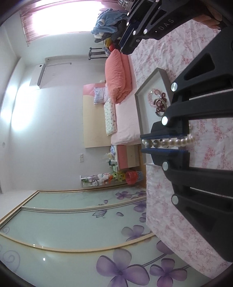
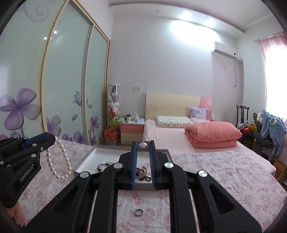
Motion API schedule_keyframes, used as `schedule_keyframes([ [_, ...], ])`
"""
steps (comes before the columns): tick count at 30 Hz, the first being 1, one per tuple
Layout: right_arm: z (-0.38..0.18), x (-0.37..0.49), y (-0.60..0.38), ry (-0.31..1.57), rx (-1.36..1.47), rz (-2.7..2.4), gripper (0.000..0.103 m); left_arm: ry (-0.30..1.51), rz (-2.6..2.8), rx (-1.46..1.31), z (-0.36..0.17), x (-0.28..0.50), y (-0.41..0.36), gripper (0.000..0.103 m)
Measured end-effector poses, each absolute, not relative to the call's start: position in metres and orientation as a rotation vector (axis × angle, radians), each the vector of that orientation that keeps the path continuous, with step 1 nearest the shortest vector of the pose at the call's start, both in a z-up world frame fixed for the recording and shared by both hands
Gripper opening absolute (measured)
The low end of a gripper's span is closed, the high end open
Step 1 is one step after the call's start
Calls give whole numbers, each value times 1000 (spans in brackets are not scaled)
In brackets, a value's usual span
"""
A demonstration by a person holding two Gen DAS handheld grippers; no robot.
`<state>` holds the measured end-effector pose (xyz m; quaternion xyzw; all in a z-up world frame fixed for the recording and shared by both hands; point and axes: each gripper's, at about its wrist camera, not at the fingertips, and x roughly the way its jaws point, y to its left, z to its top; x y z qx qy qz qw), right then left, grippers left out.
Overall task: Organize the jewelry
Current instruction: 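Carry the pearl bracelet and earring into the gray tray and open both grippers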
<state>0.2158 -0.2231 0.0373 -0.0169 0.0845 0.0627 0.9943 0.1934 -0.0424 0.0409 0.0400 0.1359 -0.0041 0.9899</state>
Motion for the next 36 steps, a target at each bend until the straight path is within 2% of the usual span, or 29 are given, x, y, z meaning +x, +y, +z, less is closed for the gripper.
schedule_keyframes([
  [23, 48, 216, -228, 115, -7, 120, 14, 228, -22, 30, 51, 193, -43, 10],
  [36, 42, 252, -221, 155, -2, 109, 14, 271, -42, 9, 44, 236, -38, 10],
])
